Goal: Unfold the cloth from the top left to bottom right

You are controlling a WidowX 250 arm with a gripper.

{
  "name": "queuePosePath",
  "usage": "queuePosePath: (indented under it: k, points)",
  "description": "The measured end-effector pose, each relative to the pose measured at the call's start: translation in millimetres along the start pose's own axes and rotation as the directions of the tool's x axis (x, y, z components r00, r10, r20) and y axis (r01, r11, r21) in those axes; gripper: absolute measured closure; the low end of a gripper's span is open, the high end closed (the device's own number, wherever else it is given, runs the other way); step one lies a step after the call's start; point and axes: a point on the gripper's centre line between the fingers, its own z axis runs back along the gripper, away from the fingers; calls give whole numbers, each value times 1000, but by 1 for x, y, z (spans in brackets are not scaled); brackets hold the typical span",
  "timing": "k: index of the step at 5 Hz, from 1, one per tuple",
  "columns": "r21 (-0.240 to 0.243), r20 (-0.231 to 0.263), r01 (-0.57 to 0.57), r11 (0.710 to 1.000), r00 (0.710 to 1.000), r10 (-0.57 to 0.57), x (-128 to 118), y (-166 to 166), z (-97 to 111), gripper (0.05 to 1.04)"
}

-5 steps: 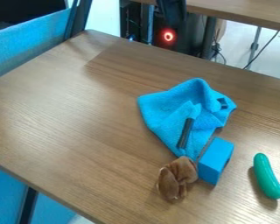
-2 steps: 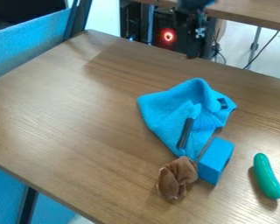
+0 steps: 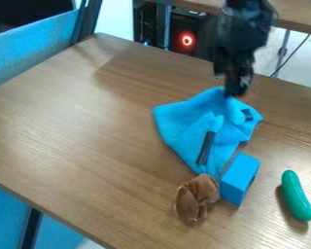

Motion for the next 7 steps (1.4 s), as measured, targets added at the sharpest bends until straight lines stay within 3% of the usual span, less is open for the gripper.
queuePosePath:
  k: [1,2,3,4,5,6,7]
  points:
    - [28,46,-89,996,995,87,5,-11,-7,84]
    - [25,141,-223,974,966,217,6,-17,-15,83]
    - [21,212,-273,962,941,262,10,-19,-27,83]
    - [3,329,-398,918,867,375,7,-11,-30,84]
    - [-5,388,-462,887,816,428,7,-6,-34,84]
    - [11,389,-553,833,770,506,5,0,-33,84]
    - [22,368,-648,762,713,596,4,-4,-34,83]
